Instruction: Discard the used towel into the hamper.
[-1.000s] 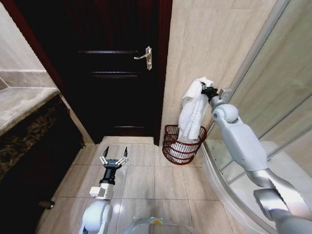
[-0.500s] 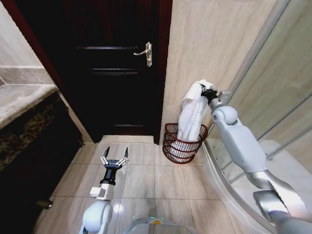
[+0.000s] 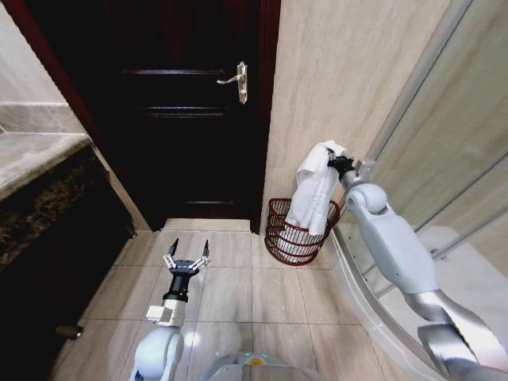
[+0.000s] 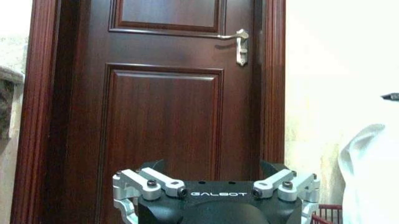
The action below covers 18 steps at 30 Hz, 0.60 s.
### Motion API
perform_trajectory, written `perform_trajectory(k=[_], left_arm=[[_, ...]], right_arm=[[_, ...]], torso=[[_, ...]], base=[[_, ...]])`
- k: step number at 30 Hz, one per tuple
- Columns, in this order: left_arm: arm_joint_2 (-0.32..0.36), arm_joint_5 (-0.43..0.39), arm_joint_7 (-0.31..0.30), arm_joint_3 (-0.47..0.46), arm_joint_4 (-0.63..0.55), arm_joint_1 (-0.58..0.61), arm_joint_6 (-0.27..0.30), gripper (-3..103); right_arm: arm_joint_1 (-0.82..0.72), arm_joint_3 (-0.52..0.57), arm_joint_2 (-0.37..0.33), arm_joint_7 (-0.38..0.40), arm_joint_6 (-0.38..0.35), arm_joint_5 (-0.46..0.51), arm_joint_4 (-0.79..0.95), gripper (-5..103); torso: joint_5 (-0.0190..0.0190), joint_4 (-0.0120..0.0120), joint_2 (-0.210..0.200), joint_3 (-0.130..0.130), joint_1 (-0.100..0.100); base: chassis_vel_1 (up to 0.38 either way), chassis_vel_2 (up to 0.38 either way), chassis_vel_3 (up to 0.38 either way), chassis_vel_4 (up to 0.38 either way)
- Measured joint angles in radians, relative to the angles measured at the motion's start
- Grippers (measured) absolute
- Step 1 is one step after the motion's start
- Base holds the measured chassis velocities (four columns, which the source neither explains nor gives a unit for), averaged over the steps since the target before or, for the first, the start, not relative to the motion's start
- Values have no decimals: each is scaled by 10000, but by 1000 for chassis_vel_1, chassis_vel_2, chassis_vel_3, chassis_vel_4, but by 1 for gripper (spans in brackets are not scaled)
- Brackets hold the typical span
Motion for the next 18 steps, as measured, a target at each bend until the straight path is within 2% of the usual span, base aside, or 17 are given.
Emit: perform_trajectory(k=[8,13,15,18], left_arm=[[-41,11,-80,-5,32,-23,-82,100],[-25,3,-140,-95,20,-26,-114,100],[-41,-8,-156,-120,-73,-25,-93,100],[-49,15,-156,-117,-118,11,-63,100]], right_arm=[[-341,55,157,-163,99,-111,-308,6],[-159,-205,538,-140,86,-73,-679,6],[51,-356,935,-97,122,-104,-979,6],[221,-332,1024,-76,210,-124,-963,6]], torso=[[-1,-3,-176,-119,-55],[-4,-1,-180,-122,-57],[1,-1,-161,-107,-50],[-1,0,-149,-102,-47]], base=[[0,0,0,0],[0,0,0,0],[0,0,0,0],[0,0,0,0]])
